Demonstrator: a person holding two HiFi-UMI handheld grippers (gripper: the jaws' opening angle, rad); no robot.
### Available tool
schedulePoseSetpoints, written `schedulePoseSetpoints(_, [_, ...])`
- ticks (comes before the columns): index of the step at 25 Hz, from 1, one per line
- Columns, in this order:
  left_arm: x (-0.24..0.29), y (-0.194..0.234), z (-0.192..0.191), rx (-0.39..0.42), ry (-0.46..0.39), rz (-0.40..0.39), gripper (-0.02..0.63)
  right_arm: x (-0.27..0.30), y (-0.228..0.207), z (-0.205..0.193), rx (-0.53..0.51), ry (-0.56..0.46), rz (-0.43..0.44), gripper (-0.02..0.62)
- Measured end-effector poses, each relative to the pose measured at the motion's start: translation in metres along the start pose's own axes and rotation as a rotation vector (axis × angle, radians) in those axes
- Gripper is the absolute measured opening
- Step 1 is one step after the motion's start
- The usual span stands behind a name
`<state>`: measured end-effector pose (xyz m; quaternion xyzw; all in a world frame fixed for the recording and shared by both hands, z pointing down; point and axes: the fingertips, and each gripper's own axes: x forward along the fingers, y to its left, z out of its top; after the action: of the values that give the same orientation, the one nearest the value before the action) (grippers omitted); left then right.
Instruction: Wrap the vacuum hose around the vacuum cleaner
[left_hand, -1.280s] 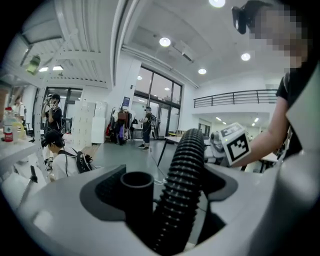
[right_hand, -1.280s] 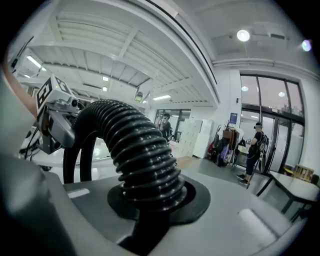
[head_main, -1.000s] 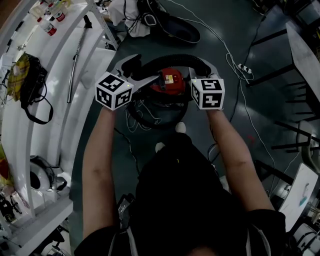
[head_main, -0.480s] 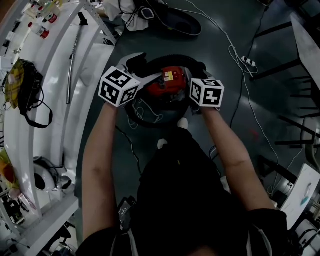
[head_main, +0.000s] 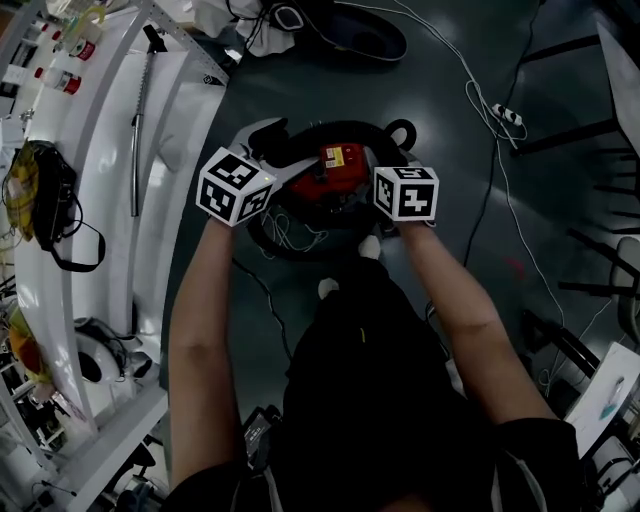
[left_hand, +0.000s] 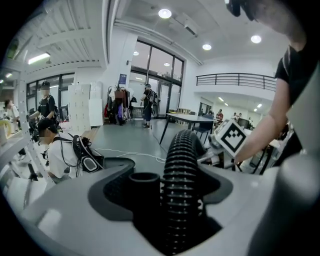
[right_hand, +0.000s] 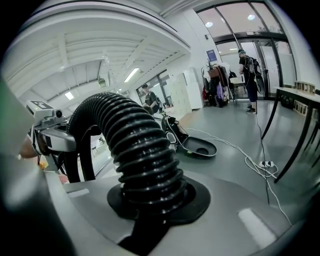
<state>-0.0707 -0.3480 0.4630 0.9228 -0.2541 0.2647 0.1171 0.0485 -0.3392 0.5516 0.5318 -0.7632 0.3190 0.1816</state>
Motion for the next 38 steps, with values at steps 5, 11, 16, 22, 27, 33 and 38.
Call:
schedulePoseSetpoints(5, [0.023,0.013,-0.018,-0.044,0.035,-0.007,0.364,0.024,-0.013,-0.013,0.001,0.049,0.02,0.074])
schedulePoseSetpoints(11, [0.046,0.03,-0.043,-0.086,0.086,-0.021,0.365,0.055,-0.022,-0.033,0.008,0.114,0.049,0.072])
schedulePoseSetpoints(16, [0.061,0.044,-0.062,-0.12,0.109,-0.033,0.365,0.078,-0.025,-0.047,0.009,0.171,0.072,0.072])
schedulePoseSetpoints(22, [0.077,0.066,-0.09,-0.146,0.148,-0.082,0.365,0.109,-0.023,-0.068,0.035,0.23,0.069,0.071])
schedulePoseSetpoints(27, [0.095,0.085,-0.113,-0.139,0.204,-0.158,0.365,0.132,-0.022,-0.091,0.103,0.271,0.041,0.069])
schedulePoseSetpoints(33, [0.115,0.107,-0.145,-0.144,0.258,-0.253,0.365,0.161,-0.017,-0.119,0.18,0.316,-0.006,0.069])
schedulePoseSetpoints(38, [0.132,0.127,-0.168,-0.156,0.278,-0.315,0.365,0.183,-0.017,-0.133,0.207,0.351,-0.046,0.069])
